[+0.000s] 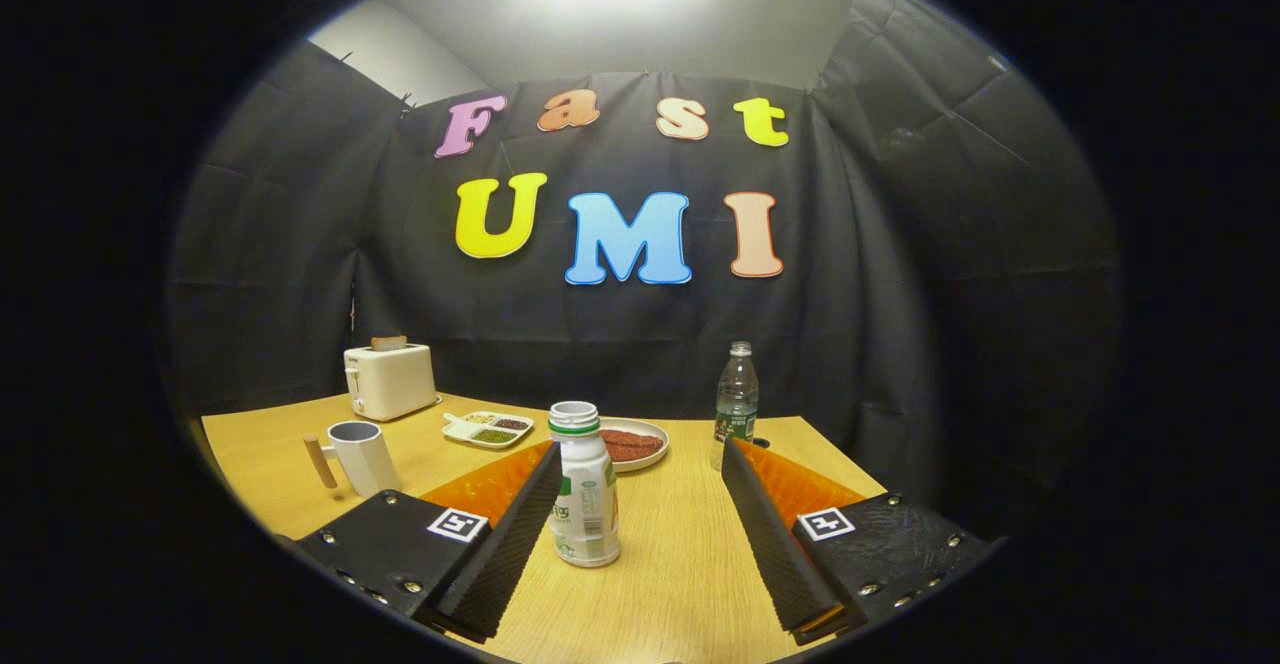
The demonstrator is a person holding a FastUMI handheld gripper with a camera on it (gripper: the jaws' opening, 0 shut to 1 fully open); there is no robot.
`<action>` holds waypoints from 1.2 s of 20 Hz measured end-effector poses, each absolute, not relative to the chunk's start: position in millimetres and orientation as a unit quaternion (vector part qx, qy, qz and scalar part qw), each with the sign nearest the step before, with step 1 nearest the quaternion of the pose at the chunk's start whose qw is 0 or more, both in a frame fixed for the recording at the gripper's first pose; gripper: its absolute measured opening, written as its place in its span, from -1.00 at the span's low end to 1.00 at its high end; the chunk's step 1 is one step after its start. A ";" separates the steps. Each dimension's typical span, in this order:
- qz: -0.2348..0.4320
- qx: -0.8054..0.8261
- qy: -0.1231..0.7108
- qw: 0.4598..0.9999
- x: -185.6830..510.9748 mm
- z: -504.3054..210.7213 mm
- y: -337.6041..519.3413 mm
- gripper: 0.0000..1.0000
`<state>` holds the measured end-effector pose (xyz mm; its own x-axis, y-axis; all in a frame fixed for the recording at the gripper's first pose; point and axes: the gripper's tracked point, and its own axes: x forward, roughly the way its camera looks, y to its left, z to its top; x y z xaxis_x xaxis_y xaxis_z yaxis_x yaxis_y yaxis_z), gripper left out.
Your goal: Take the bottle from table, then pour the juice into the cup, finally place the bottle on the coaster
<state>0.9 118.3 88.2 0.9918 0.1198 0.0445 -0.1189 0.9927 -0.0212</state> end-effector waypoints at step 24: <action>0.078 0.015 0.046 0.996 74.6 17.7 170.6 0.94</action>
<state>74.6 170.6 17.7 0.9836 0.1569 -0.0894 -0.1542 0.9874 0.0367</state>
